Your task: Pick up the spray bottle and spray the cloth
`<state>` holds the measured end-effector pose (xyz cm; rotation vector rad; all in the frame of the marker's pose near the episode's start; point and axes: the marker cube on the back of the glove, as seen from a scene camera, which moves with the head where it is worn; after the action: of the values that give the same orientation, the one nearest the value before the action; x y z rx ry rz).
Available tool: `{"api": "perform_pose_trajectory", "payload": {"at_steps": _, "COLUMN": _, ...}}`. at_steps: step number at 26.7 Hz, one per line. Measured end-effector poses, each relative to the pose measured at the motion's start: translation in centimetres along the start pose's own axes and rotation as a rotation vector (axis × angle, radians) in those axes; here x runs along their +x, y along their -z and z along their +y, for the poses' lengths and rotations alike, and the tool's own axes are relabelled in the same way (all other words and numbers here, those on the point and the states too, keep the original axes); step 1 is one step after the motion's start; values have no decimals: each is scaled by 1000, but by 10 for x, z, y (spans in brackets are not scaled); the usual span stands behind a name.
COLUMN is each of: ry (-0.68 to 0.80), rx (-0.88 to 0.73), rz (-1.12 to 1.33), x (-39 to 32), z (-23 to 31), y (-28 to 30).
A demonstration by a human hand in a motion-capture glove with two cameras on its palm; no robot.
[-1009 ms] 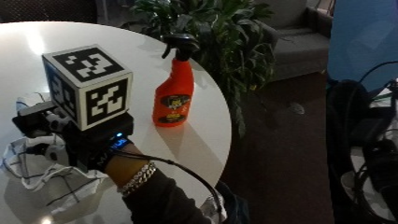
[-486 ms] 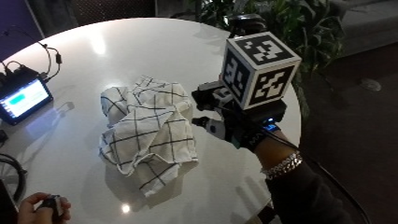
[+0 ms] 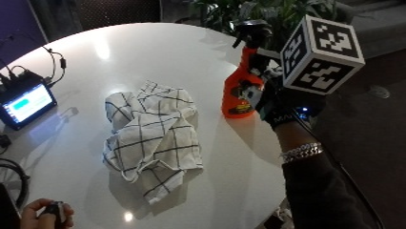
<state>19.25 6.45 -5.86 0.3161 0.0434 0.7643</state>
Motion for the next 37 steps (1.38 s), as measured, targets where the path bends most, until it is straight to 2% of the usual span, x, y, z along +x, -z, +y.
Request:
{"api": "perform_pose_trajectory", "payload": {"at_steps": 6, "ry": -113, "rx": 52, "rz": -117, "x": 3, "z": -29, "y": -6}}
{"api": "perform_pose_trajectory", "payload": {"at_steps": 12, "ry": -178, "rx": 52, "rz": -363, "x": -2, "z": -40, "y": -28}}
{"api": "perform_pose_trajectory", "payload": {"at_steps": 19, "ry": -253, "rx": 133, "rz": -749, "x": -3, "z": -54, "y": -47}}
{"api": "perform_pose_trajectory", "payload": {"at_steps": 22, "ry": -274, "rx": 199, "rz": -842, "x": 2, "z": -59, "y": -51}}
{"api": "perform_pose_trajectory", "payload": {"at_steps": 27, "ry": -287, "rx": 381, "rz": -899, "x": 15, "z": -70, "y": -49}}
{"api": "perform_pose_trajectory", "payload": {"at_steps": 32, "ry": -248, "rx": 618, "rz": -825, "x": 31, "z": -70, "y": -50}}
{"api": "perform_pose_trajectory", "payload": {"at_steps": 37, "ry": -181, "rx": 670, "rz": -758, "x": 32, "z": -69, "y": -46}}
